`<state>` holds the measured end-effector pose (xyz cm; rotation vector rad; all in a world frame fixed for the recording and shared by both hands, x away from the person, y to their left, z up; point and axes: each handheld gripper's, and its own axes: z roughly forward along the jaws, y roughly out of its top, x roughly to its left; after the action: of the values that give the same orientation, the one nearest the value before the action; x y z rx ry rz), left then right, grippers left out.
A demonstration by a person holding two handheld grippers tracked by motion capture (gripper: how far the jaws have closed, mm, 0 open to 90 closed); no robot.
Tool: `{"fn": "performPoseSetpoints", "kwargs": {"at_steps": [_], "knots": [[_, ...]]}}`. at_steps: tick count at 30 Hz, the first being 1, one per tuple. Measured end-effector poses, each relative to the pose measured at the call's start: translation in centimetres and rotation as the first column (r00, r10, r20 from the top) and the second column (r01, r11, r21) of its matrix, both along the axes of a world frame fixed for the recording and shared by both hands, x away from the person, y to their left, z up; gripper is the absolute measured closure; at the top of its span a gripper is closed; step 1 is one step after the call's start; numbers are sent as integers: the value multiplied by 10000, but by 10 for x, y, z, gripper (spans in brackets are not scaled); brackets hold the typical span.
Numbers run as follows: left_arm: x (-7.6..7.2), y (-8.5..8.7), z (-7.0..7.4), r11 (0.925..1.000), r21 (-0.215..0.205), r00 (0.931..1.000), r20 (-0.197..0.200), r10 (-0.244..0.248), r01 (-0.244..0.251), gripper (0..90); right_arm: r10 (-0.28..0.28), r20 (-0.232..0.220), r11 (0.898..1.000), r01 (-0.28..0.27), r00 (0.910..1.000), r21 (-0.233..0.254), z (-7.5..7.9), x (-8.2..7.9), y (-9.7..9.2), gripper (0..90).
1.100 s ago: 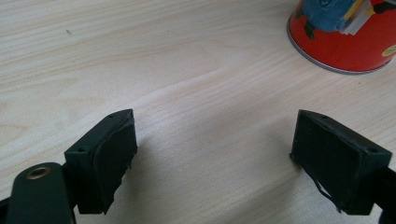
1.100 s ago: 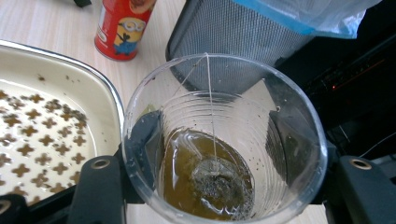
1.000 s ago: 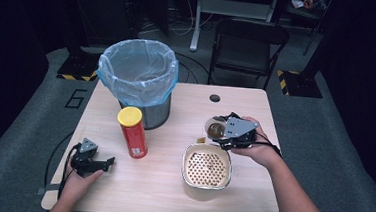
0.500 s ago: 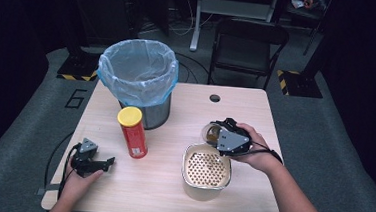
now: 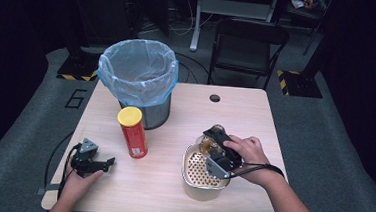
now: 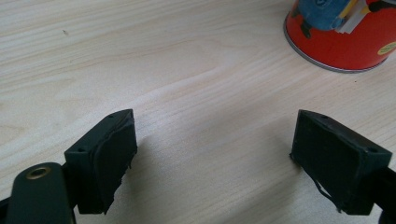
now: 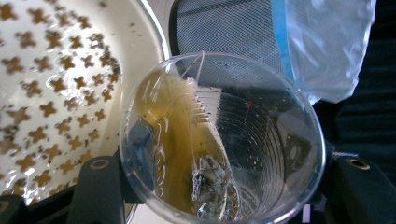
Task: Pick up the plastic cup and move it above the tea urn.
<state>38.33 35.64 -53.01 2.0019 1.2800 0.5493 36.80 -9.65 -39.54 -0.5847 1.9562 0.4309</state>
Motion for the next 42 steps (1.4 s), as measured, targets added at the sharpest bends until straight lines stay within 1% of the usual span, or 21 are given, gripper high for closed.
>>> {"fn": "performPoseSetpoints", "kwargs": {"at_steps": [2,3,5,6,7,11,12,13,15,16,18,19,22,23,24,26,27,28,34,36,42], "knots": [[0,0,-1,10000,-23,10000,81,35,-35,136,171,734,9976,-121,9972,-680,-2,-5,3,375],[0,0,0,10000,-2,10000,23,6,-6,136,405,1489,9890,-185,9880,-1466,-9,-11,8,376],[0,0,-1,10000,-27,10000,90,36,-36,137,459,1749,9819,-122,9835,-1888,-11,-15,9,376],[0,-1,-1,10000,-61,9999,99,57,-57,137,598,2141,9715,-75,9750,-2370,-12,-17,11,376],[0,-1,-1,10000,-57,9999,96,46,-46,137,1070,3149,9550,-94,9431,-2963,-15,-21,13,376],[0,-1,-1,10000,-69,9999,100,48,-48,137,1091,3668,9447,184,9239,-3274,-21,-25,14,376],[0,-1,-1,10000,-71,9999,103,42,-41,137,1197,3750,9370,203,9192,-3488,-21,-26,14,376],[0,-1,-1,10000,-67,9999,100,26,-25,137,1664,4001,9068,196,9013,-4212,-16,-28,17,374],[0,-1,-1,10000,-60,9999,99,19,-18,137,1604,3869,9021,243,9080,-4309,-19,-29,16,373],[0,-1,-1,10000,-55,9999,100,20,-19,137,1587,3940,8880,435,9053,-4577,-19,-31,16,373],[0,-1,-1,10000,-58,9999,101,19,-18,137,1691,4000,8901,347,9008,-4545,-23,-31,16,372],[0,-1,-1,10000,-80,9999,103,29,-28,137,1438,4247,9118,471,8938,-4079,-28,-34,14,371],[0,-1,-1,10000,-78,10000,94,25,-24,137,1068,4449,9167,853,8892,-3904,-29,-37,12,370],[0,-1,-1,10000,-83,10000,94,28,-27,137,1523,4644,8966,757,8724,-4363,-27,-39,14,370],[0,-1,-1,10000,-83,10000,94,28,-27,136,1523,4644,8966,757,8724,-4363,-27,-39,14,370],[0,-1,-1,10000,-79,10000,95,21,-21,137,1713,4785,8775,873,8612,-4715,-26,-41,14,369],[0,-1,-1,10000,-76,10000,92,23,-22,137,1775,4703,8694,862,8645,-4865,-25,-41,15,369],[0,-1,-1,10000,-80,10000,95,24,-23,136,1586,4692,8783,929,8687,-4690,-23,-41,15,369],[0,-1,-1,10000,-80,10000,92,26,-25,136,1519,4607,8842,881,8744,-4587,-20,-40,16,368],[0,-1,-1,10000,-67,10000,51,-1,1,137,1414,4553,8949,832,8790,-4384,-21,-41,16,367],[0,-1,-1,10000,-75,10000,91,19,-18,137,1494,4508,8924,763,8800,-4447,-22,-42,16,367]]}}
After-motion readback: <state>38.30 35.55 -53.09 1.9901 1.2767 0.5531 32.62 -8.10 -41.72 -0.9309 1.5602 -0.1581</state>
